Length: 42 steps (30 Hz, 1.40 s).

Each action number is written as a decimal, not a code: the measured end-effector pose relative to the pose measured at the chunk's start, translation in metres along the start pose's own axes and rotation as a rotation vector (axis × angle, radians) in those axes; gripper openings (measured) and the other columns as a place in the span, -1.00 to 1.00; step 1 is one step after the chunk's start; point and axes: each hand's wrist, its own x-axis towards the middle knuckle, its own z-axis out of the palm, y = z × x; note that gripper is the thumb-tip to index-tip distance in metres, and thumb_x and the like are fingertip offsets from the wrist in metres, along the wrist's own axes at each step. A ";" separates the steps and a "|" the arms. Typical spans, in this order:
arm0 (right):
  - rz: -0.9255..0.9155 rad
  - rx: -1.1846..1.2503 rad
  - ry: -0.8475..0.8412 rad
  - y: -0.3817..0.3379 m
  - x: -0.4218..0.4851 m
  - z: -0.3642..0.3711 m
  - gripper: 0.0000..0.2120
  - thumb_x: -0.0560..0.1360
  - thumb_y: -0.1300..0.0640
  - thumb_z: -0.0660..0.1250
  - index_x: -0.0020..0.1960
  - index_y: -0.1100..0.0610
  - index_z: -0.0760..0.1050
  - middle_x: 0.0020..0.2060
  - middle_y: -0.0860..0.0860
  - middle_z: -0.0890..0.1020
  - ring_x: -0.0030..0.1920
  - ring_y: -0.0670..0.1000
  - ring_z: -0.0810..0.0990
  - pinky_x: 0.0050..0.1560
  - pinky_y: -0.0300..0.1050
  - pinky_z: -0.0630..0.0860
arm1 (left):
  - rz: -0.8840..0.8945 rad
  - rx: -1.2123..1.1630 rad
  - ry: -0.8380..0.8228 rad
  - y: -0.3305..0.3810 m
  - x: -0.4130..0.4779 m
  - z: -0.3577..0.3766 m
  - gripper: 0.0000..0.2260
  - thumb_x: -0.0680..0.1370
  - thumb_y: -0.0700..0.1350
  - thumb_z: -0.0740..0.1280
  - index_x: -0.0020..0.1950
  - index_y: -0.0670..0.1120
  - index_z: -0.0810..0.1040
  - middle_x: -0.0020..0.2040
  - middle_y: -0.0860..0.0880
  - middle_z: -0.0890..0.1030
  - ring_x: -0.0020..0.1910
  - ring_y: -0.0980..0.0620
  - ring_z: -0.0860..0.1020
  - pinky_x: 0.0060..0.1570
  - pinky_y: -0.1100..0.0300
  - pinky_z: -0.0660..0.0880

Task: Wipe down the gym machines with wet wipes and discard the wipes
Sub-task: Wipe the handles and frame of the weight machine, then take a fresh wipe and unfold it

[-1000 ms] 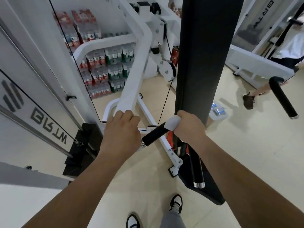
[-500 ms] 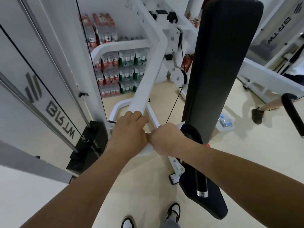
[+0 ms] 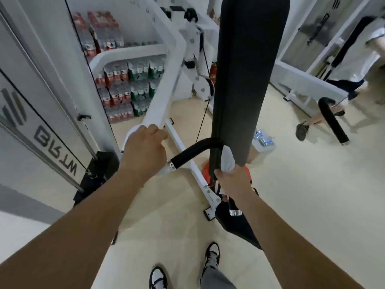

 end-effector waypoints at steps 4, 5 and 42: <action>0.029 -0.012 -0.002 0.055 -0.032 0.007 -0.74 0.58 -0.07 0.39 -0.15 0.01 0.37 -0.31 -0.01 0.53 -0.35 0.06 0.56 -0.37 -0.04 0.57 | -0.010 -0.023 0.104 0.024 -0.026 0.000 -0.72 0.40 -0.34 0.39 0.08 -0.16 0.67 -0.03 -0.12 0.62 -0.13 -0.22 0.53 -0.17 -0.07 0.49; 0.030 -0.019 -0.028 0.061 -0.037 0.005 -0.74 0.59 -0.07 0.37 -0.15 0.00 0.37 -0.29 0.00 0.55 -0.38 0.02 0.55 -0.45 -0.12 0.48 | -0.002 -0.097 0.129 0.043 -0.041 -0.003 -0.73 0.42 -0.33 0.39 0.10 -0.16 0.66 0.01 -0.10 0.62 -0.10 -0.19 0.53 -0.13 -0.08 0.49; 0.263 0.923 -0.334 0.385 0.052 -0.301 -0.29 0.21 0.03 0.43 0.26 0.42 0.53 0.08 0.30 0.64 0.01 0.21 0.62 0.03 0.10 0.55 | -0.509 -1.042 -0.900 0.520 -0.089 0.184 -0.77 0.50 -0.17 0.42 -0.28 -0.05 0.42 -0.35 0.00 0.39 -0.33 0.05 0.36 -0.33 0.21 0.32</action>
